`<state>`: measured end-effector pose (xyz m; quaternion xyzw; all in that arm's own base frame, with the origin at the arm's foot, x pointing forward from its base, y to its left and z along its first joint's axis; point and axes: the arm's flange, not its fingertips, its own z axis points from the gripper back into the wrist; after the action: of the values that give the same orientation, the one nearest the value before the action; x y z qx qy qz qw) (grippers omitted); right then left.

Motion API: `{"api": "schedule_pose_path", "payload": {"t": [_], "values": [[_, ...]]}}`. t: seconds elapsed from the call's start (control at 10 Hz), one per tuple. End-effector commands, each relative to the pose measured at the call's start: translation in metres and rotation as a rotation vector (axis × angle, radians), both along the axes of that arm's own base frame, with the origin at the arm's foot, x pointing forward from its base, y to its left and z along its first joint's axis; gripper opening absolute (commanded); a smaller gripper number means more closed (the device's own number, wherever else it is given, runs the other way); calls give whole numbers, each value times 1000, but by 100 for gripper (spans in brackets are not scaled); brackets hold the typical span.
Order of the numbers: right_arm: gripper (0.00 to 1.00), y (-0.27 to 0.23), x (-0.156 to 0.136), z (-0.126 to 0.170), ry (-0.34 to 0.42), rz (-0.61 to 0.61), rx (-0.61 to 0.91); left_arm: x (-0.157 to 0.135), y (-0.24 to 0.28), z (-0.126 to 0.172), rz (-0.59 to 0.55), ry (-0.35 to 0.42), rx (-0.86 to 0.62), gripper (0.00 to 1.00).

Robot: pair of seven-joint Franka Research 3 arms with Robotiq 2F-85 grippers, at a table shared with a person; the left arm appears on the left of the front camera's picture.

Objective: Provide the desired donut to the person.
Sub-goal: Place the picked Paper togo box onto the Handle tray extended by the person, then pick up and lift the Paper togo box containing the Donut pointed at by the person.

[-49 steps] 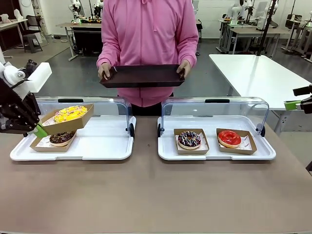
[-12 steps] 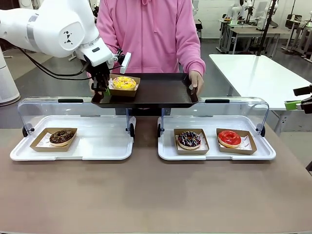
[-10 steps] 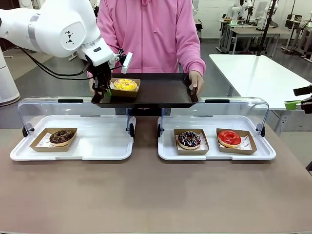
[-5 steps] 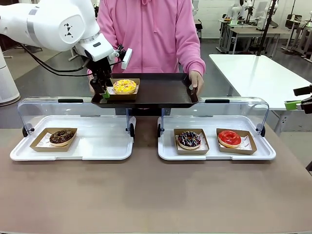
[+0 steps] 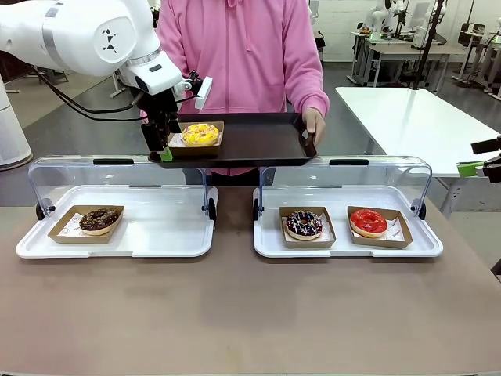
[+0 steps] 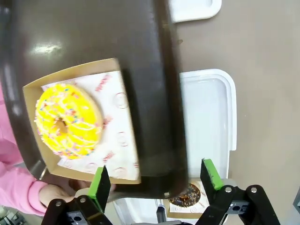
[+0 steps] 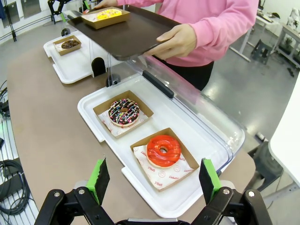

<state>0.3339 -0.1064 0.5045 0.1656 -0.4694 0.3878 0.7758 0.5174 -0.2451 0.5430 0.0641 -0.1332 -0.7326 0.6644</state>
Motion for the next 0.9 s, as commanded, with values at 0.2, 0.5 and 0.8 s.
{"api": "schedule_pose_path", "payload": {"t": [0.2,0.5,0.8], "values": [[100,1,3,-2,-13,14,19,-11,-4,3,-4,73,-54,100],[100,1,3,-2,-13,14,19,-1,-1,-1,1,14,-3,100],[100,1,3,-2,-13,14,19,-1,-1,-1,1,14,-3,100]]}}
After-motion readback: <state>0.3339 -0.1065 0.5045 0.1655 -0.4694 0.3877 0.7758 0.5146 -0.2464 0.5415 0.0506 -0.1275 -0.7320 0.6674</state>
